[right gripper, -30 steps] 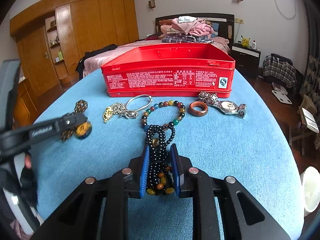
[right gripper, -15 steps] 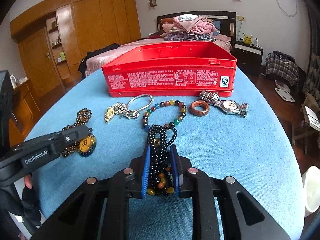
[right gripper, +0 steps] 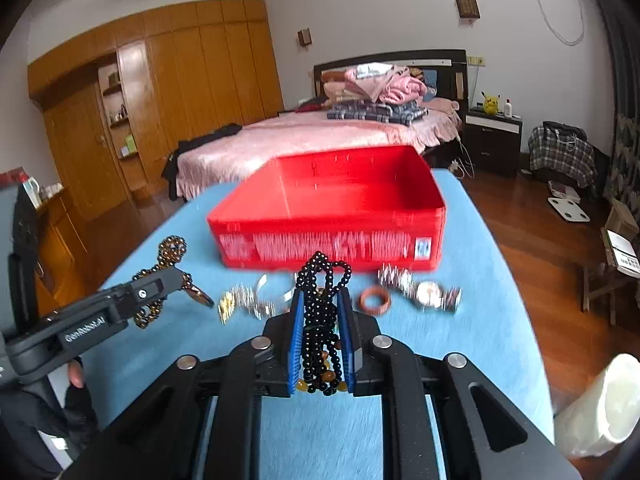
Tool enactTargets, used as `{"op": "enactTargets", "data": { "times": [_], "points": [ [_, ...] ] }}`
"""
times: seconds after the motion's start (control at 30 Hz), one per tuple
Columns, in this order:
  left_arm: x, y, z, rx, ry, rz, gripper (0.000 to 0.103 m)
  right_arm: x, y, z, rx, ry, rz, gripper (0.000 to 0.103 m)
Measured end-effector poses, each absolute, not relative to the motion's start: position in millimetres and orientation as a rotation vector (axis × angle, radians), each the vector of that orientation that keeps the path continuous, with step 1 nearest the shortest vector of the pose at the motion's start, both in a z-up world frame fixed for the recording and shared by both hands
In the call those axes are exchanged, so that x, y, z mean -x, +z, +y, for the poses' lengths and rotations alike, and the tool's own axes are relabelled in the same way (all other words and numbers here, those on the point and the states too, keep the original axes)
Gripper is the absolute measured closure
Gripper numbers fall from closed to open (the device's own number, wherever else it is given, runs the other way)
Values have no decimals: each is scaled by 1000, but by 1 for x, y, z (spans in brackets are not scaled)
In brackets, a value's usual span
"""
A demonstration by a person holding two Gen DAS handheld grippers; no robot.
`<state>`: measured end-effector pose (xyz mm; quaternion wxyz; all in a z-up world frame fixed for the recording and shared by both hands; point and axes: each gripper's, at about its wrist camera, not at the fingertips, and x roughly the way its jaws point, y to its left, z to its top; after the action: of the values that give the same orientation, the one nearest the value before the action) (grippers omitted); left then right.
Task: Organize jewelry
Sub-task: 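Lower both held pieces into the red tin and open both grippers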
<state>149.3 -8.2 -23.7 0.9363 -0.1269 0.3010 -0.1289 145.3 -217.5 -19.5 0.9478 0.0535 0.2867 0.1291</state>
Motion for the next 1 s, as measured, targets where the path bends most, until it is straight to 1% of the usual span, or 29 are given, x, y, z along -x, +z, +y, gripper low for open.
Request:
{"op": "enactTargets", "data": {
  "times": [0.27, 0.43, 0.67, 0.87, 0.93, 0.97, 1.0],
  "points": [
    [-189, 16, -23, 270, -290, 516, 87, -194, 24, -235, -141, 249, 499, 86],
    [-222, 32, -36, 252, -306, 472, 87, -233, 36, -238, -148, 239, 464, 86],
    [-268, 34, -51, 228, -321, 462, 87, -282, 22, -237, -154, 226, 480, 86],
    [-293, 14, -52, 209, -314, 525, 86, -309, 1, -234, -153, 218, 538, 85],
    [-295, 7, -48, 212, -305, 553, 84, -315, -4, -235, -149, 211, 558, 82],
    [-295, 6, -45, 217, -301, 550, 82, -315, -4, -234, -147, 208, 558, 77],
    [-294, 5, -42, 216, -296, 548, 79, -314, -4, -235, -144, 201, 556, 68]
  ]
}}
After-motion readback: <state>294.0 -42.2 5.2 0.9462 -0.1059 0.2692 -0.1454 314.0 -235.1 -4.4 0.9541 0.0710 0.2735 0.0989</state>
